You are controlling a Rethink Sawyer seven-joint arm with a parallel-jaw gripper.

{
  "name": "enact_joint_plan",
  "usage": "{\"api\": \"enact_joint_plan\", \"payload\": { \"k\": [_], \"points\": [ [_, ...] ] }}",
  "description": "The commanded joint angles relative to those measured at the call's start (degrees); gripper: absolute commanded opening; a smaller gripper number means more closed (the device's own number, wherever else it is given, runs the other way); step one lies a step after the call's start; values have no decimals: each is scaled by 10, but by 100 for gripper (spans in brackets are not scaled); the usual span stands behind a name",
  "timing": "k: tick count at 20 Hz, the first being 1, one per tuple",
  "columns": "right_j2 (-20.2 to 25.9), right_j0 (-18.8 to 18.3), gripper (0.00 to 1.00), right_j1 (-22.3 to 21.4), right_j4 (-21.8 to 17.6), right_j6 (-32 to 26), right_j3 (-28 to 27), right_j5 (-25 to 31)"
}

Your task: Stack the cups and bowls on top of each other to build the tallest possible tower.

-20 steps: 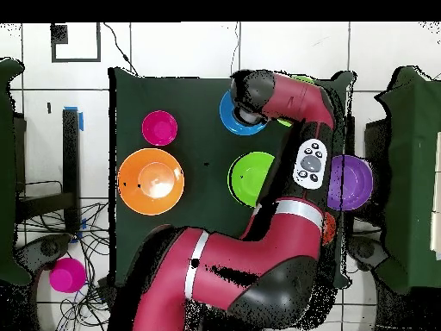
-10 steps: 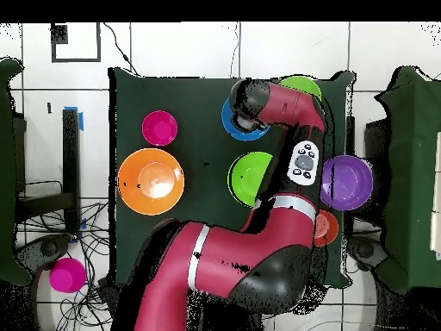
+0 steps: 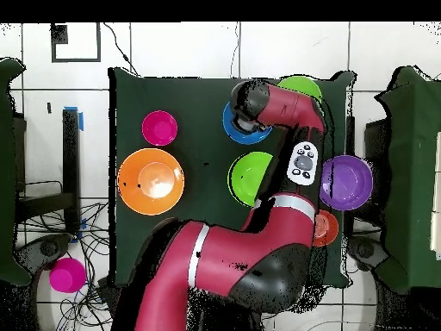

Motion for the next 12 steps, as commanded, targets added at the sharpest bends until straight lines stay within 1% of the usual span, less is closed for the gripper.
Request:
{"api": "enact_joint_plan", "payload": {
  "k": [1,4,8,10,12],
  "points": [
    [8,12,100,-53,-8,60,27,37],
    [-7,14,100,-55,-8,54,-15,79],
    [-24,18,100,-65,-8,40,-56,136],
    [-28,20,100,-69,-7,38,-56,144],
    [-23,19,100,-71,-3,42,-39,126]
  ]
}}
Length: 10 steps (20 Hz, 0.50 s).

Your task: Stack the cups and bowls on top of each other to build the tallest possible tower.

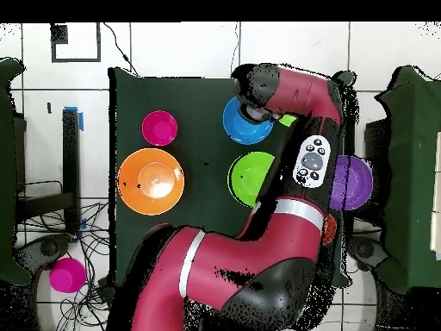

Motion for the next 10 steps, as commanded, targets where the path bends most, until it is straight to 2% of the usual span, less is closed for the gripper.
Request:
{"api": "enact_joint_plan", "payload": {
  "k": [1,5,10],
  "points": [
    [23,13,100,-30,-2,44,-4,60],
    [37,8,100,-18,4,62,32,21],
    [31,15,100,-19,-9,84,89,-27]
  ]
}}
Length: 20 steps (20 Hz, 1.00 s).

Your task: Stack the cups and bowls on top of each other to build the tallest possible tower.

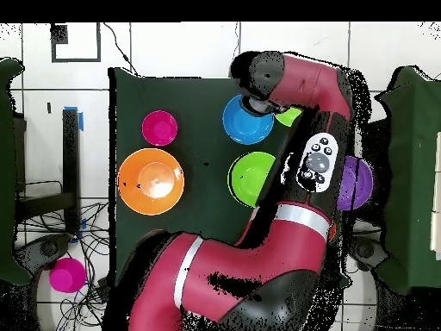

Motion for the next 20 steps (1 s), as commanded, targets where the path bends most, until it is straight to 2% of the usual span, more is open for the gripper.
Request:
{"api": "enact_joint_plan", "payload": {
  "k": [1,6,12,17,20],
  "points": [
    [38,9,100,15,-11,79,85,-39],
    [40,-3,100,12,-15,54,91,-47],
    [37,-4,100,0,-14,54,113,-57],
    [44,2,100,-29,-5,57,181,-55],
    [49,-1,100,-30,-6,51,198,-68]
  ]
}}
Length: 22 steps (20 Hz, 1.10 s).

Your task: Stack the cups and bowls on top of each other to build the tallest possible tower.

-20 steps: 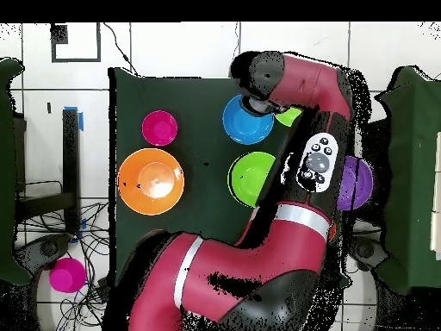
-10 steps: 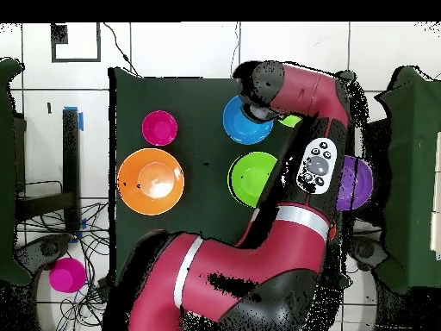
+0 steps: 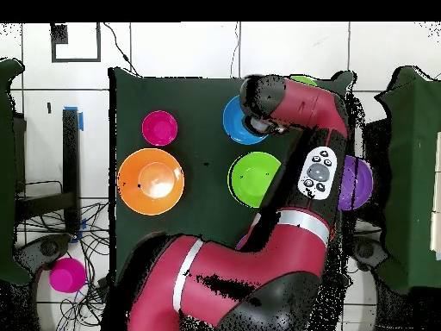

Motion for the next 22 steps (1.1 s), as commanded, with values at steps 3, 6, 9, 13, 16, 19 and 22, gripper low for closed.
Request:
{"api": "enact_joint_plan", "payload": {
  "k": [3,6,9,13,16,19,22],
  "points": [
    [55,-6,100,-15,-9,43,109,-57],
    [57,-10,100,-11,-10,39,108,-68],
    [62,-12,100,-5,-8,40,109,-84],
    [62,-11,100,-3,-5,34,81,-77],
    [75,-13,100,1,-4,-8,-3,-41],
    [68,-12,100,12,-7,-25,-68,13],
    [64,-7,100,3,-6,-14,-47,7]
  ]
}}
